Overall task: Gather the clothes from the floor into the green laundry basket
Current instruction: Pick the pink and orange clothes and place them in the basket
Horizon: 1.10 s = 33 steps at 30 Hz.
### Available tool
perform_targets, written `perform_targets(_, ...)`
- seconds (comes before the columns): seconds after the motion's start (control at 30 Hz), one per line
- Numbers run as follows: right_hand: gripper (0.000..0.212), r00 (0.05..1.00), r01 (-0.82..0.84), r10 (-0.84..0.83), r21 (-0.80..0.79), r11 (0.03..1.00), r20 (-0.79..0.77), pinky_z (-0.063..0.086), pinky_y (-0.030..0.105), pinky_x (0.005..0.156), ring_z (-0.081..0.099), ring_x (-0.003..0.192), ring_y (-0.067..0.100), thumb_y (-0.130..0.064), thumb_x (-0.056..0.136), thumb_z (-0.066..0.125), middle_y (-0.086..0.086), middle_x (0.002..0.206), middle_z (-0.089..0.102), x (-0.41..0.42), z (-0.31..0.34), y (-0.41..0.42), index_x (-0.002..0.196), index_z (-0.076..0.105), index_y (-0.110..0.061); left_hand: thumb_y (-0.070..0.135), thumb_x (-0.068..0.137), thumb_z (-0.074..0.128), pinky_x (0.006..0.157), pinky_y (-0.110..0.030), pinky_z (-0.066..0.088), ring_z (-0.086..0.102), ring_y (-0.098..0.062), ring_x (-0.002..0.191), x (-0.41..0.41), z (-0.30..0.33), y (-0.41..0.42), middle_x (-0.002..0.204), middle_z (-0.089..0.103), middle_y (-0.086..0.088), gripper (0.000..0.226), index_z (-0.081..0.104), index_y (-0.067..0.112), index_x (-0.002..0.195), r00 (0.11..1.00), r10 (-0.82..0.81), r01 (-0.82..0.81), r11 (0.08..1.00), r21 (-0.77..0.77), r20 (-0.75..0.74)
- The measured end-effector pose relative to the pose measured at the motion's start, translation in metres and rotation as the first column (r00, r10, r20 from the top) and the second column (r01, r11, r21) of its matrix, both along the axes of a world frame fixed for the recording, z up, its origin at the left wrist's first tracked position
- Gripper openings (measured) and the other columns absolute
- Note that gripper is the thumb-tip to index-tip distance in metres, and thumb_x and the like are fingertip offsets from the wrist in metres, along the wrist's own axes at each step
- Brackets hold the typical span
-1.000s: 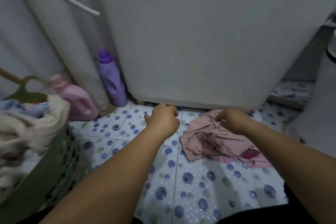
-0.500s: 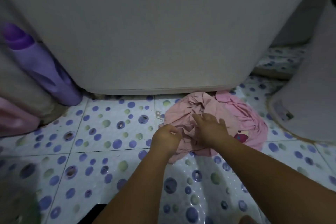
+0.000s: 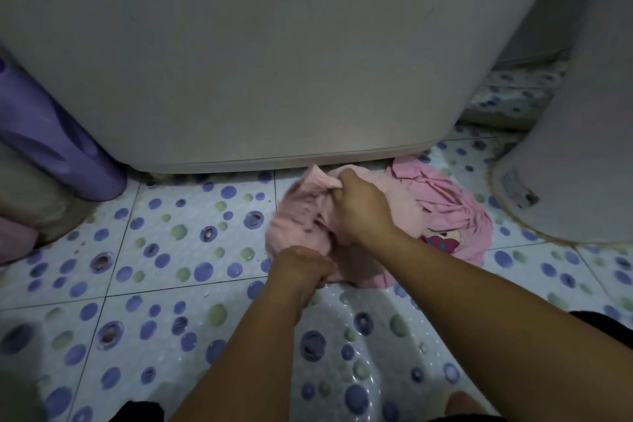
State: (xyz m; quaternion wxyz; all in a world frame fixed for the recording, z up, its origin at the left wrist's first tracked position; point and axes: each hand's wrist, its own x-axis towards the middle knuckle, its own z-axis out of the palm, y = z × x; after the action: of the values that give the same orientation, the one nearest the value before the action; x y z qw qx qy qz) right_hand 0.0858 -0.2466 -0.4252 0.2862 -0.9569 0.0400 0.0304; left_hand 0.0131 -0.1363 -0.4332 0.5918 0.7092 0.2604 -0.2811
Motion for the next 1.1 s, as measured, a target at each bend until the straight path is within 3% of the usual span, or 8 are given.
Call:
perform_targets(0.07, 0.024, 0.996, 0.082, -0.074, 0.207, 0.975, -0.047, 0.033, 0.034, 0.073, 0.055, 0.105, 0.04, -0.017, 0.096, 0.037, 0.025, 0.115, 0.06, 0.0, 0.018, 0.022, 0.107, 0.05, -0.001, 0.022, 0.063, 0.082, 0.063, -0.024, 0.051, 0.065, -0.022, 0.098, -0.004, 0.0, 0.001, 0.118, 0.06, -0.003, 0.082, 0.041, 0.026, 0.134, 0.999, -0.026, 0.028, 0.998, -0.049, 0.039)
perform_targets(0.17, 0.033, 0.975, 0.179, -0.107, 0.396, 0.901, -0.196, 0.036, 0.032, 0.083, 0.053, 0.114, 0.036, -0.02, 0.099, 0.035, 0.025, 0.124, 0.056, -0.002, 0.035, 0.046, 0.116, 0.051, 0.003, 0.029, 0.039, 0.092, 0.081, -0.042, 0.057, 0.062, -0.029, 0.111, -0.008, 0.002, 0.005, 0.131, 0.058, -0.004, 0.113, 0.032, 0.036, 0.135, 0.973, 0.106, -0.071, 0.982, -0.173, 0.203)
perform_targets(0.3, 0.034, 0.93, 0.281, -0.048, 0.623, 0.73, -0.364, 0.051, 0.041, 0.08, 0.063, 0.092, 0.035, -0.026, 0.094, 0.041, 0.022, 0.108, 0.064, -0.006, 0.045, 0.058, 0.109, 0.059, -0.002, 0.017, 0.077, 0.075, 0.091, -0.04, 0.049, 0.06, -0.021, 0.102, -0.014, 0.016, 0.025, 0.113, 0.064, 0.006, 0.059, 0.048, 0.034, 0.127, 0.925, 0.317, -0.273, 0.938, -0.214, 0.209)
perform_targets(0.43, 0.038, 0.911, 0.301, 0.061, 0.757, 0.58, -0.409, 0.051, 0.026, 0.052, 0.061, 0.055, 0.023, -0.039, 0.098, 0.041, 0.012, 0.065, 0.061, -0.011, 0.054, 0.045, 0.079, 0.057, -0.011, 0.025, 0.076, 0.069, 0.099, -0.051, 0.048, 0.062, -0.03, 0.105, -0.01, 0.018, 0.038, 0.113, 0.067, -0.007, 0.029, 0.063, 0.026, 0.105, 0.846, 0.478, -0.444, 0.877, -0.185, 0.237)
perform_targets(0.57, 0.038, 0.973, 0.173, -0.11, 0.331, 0.927, -0.201, 0.047, 0.037, 0.081, 0.063, 0.095, 0.035, -0.032, 0.097, 0.039, 0.019, 0.102, 0.067, 0.0, 0.029, 0.002, 0.101, 0.062, -0.003, 0.028, 0.084, 0.062, 0.098, -0.049, 0.049, 0.061, -0.03, 0.105, -0.006, 0.017, 0.036, 0.114, 0.065, -0.007, 0.03, 0.06, 0.022, 0.113, 0.786, 0.596, -0.559, 0.799, -0.221, 0.168)
perform_targets(0.63, 0.028, 0.952, 0.213, -0.181, 0.11, 0.971, -0.248, 0.045, 0.034, 0.083, 0.06, 0.104, 0.033, -0.022, 0.096, 0.043, 0.016, 0.115, 0.064, -0.003, 0.007, -0.035, 0.114, 0.059, -0.007, 0.035, 0.085, 0.061, 0.096, -0.048, 0.05, 0.062, -0.03, 0.103, -0.004, 0.015, 0.035, 0.112, 0.066, -0.007, 0.035, 0.06, 0.02, 0.117, 0.764, 0.635, -0.6, 0.764, -0.239, 0.114)
perform_targets(0.8, 0.035, 0.899, 0.129, -0.236, -0.29, 0.948, -0.368, 0.046, 0.041, 0.096, 0.055, 0.112, 0.035, -0.018, 0.088, 0.049, 0.015, 0.125, 0.058, -0.017, -0.059, -0.106, 0.123, 0.052, -0.015, 0.046, 0.081, 0.063, 0.093, -0.044, 0.052, 0.062, -0.027, 0.102, 0.001, 0.003, 0.03, 0.112, 0.066, -0.004, 0.039, 0.06, 0.023, 0.113, 0.713, 0.698, -0.673, 0.706, -0.22, 0.062)
perform_targets(1.1, 0.038, 0.906, -0.038, -0.211, -0.569, 0.821, -0.366, 0.031, 0.048, 0.104, 0.042, 0.122, 0.034, -0.027, 0.095, 0.038, 0.015, 0.128, 0.047, -0.018, -0.08, -0.12, 0.13, 0.047, -0.016, 0.037, 0.087, 0.057, 0.096, -0.043, 0.05, 0.061, -0.026, 0.106, 0.006, -0.015, 0.017, 0.118, 0.065, -0.006, 0.041, 0.057, 0.021, 0.125, 0.802, 0.591, -0.575, 0.802, -0.162, 0.081)
